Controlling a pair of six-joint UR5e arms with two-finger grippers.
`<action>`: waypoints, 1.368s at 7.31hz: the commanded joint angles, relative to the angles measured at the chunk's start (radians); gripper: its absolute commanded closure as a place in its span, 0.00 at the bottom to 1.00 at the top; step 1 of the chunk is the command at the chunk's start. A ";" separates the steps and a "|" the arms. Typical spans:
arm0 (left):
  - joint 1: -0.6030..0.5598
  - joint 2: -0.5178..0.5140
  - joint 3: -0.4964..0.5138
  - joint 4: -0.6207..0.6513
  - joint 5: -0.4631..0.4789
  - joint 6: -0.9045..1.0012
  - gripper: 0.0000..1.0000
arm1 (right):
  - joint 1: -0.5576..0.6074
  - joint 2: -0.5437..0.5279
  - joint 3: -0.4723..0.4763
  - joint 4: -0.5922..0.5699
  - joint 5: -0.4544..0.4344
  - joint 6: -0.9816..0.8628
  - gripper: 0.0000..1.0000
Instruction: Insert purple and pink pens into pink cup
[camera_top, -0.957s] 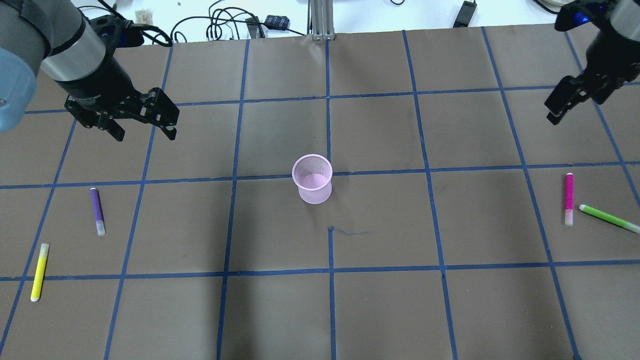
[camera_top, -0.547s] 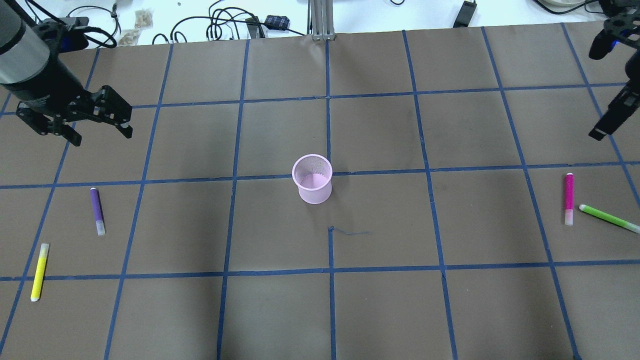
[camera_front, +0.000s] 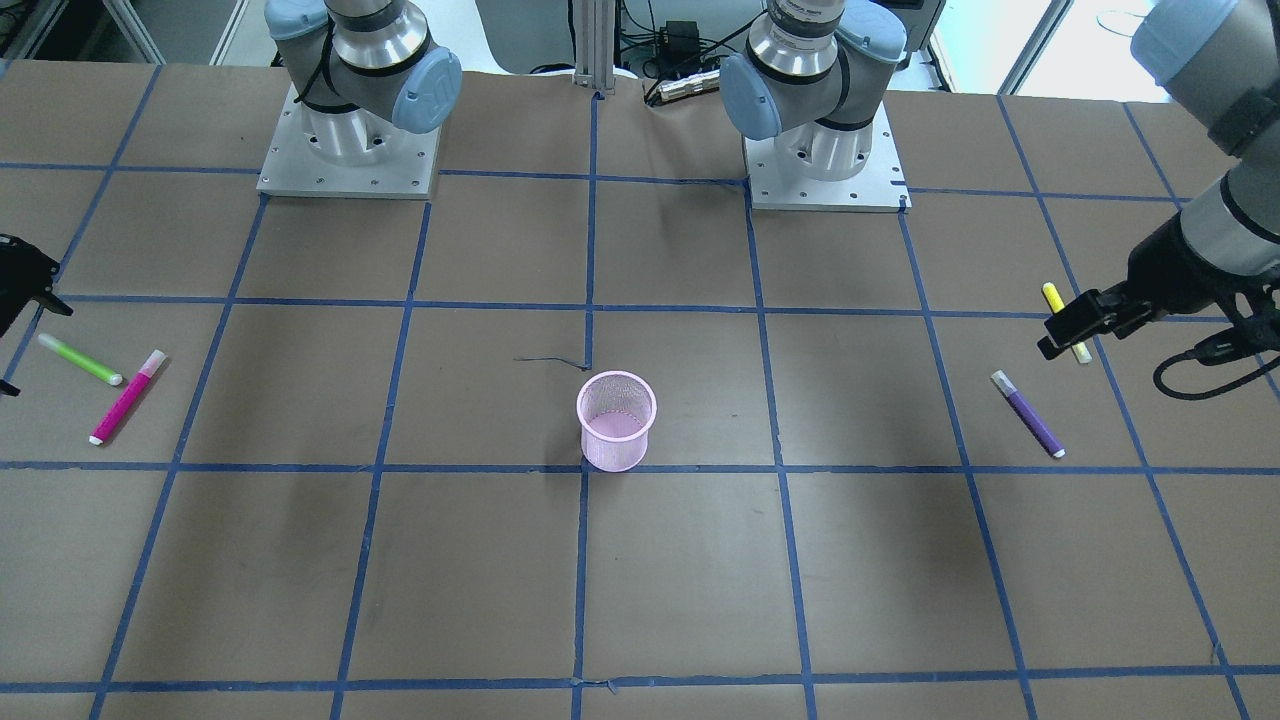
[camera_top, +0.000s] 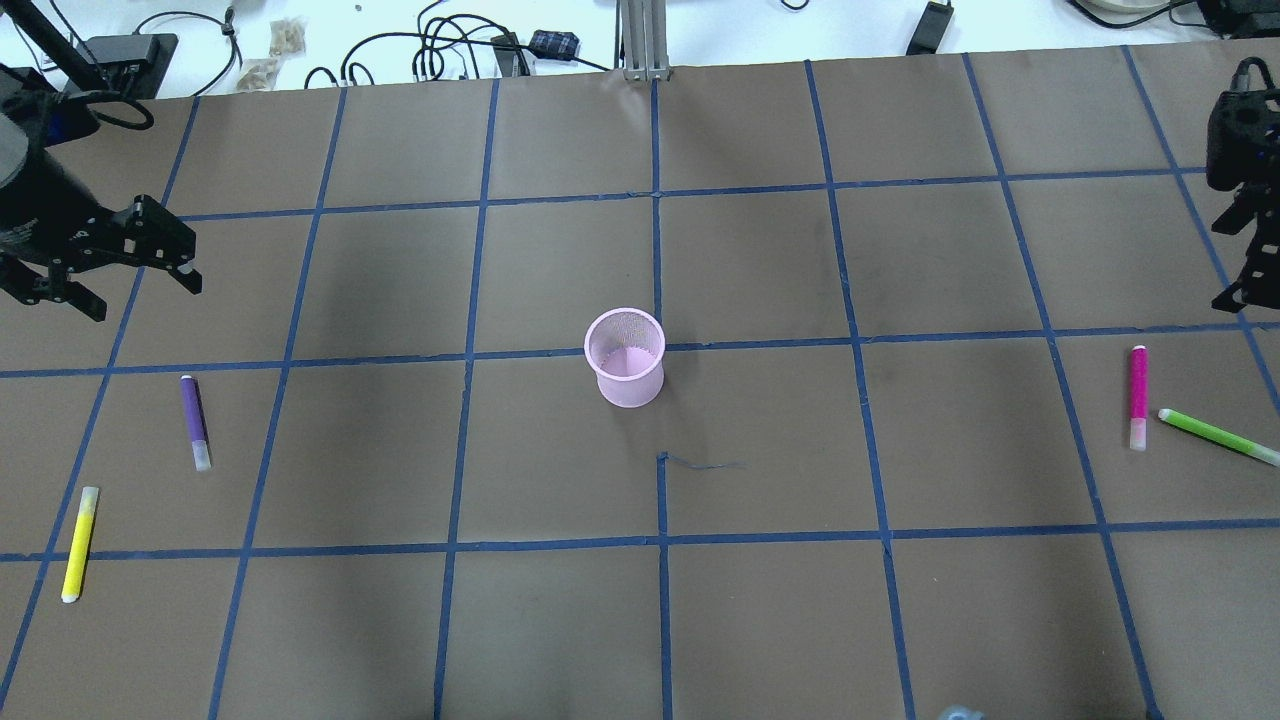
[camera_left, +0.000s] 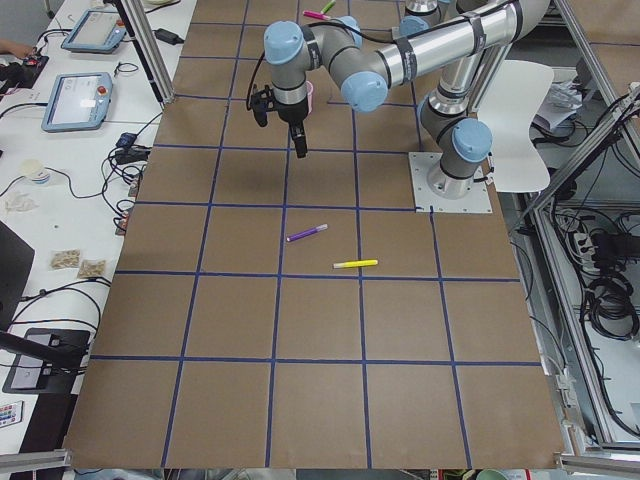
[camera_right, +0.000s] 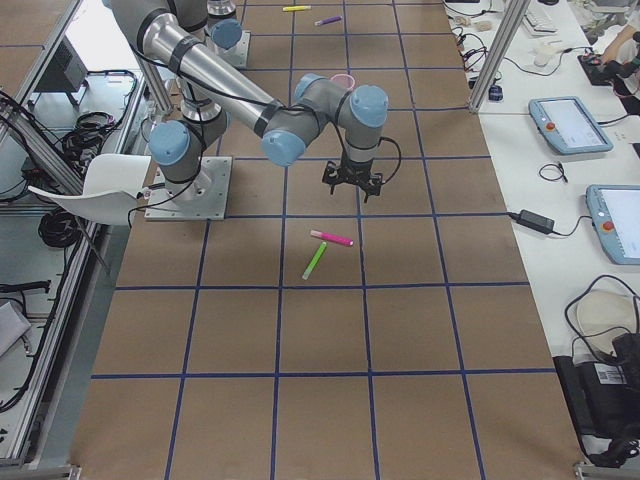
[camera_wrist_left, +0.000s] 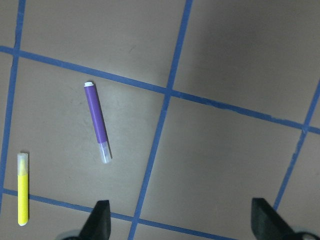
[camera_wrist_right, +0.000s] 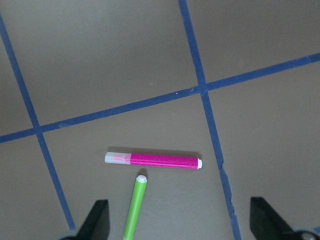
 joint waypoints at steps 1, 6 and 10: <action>0.027 -0.067 -0.059 0.154 0.002 0.019 0.00 | -0.007 0.039 0.115 -0.180 0.010 -0.389 0.00; 0.098 -0.254 -0.125 0.436 0.004 0.033 0.00 | -0.013 0.168 0.184 -0.449 0.096 -0.959 0.00; 0.121 -0.317 -0.126 0.441 0.004 0.056 0.00 | -0.077 0.222 0.189 -0.448 0.096 -0.982 0.06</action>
